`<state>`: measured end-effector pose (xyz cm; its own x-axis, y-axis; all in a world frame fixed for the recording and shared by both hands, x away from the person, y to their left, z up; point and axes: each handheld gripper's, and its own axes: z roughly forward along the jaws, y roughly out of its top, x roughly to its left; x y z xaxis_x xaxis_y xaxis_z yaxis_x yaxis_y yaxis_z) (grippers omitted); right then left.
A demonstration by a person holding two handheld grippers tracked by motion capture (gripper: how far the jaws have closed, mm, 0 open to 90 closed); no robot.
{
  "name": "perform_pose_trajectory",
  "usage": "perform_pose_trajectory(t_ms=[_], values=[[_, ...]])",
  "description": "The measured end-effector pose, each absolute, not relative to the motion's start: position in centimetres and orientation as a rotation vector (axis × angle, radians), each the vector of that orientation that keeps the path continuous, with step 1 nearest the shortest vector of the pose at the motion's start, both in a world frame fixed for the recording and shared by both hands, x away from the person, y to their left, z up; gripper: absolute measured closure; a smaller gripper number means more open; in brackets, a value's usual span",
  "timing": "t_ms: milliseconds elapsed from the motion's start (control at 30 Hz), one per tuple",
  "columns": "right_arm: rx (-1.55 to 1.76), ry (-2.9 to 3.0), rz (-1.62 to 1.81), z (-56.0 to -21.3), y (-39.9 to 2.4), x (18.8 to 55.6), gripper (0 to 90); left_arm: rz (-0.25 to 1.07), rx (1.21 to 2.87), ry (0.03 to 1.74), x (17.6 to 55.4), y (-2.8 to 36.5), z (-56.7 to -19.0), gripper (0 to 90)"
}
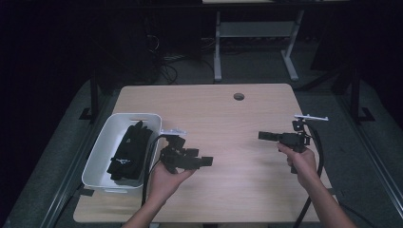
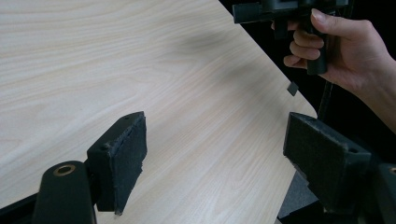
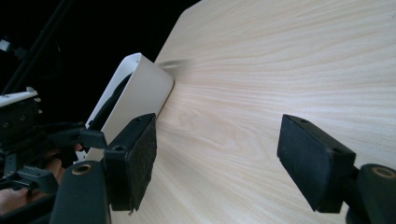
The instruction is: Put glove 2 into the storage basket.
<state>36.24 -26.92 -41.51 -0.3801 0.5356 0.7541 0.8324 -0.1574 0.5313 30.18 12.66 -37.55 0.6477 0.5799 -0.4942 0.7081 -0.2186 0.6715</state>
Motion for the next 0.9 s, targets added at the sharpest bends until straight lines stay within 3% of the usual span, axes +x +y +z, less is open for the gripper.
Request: perform_pose_trajectory(t_ms=[900], values=[[-1.588, -1.812, -1.516, -45.1, -29.6, 33.7, 27.9, -0.178, 1.897, 1.002, 29.1, 11.9, -40.4, 21.2]])
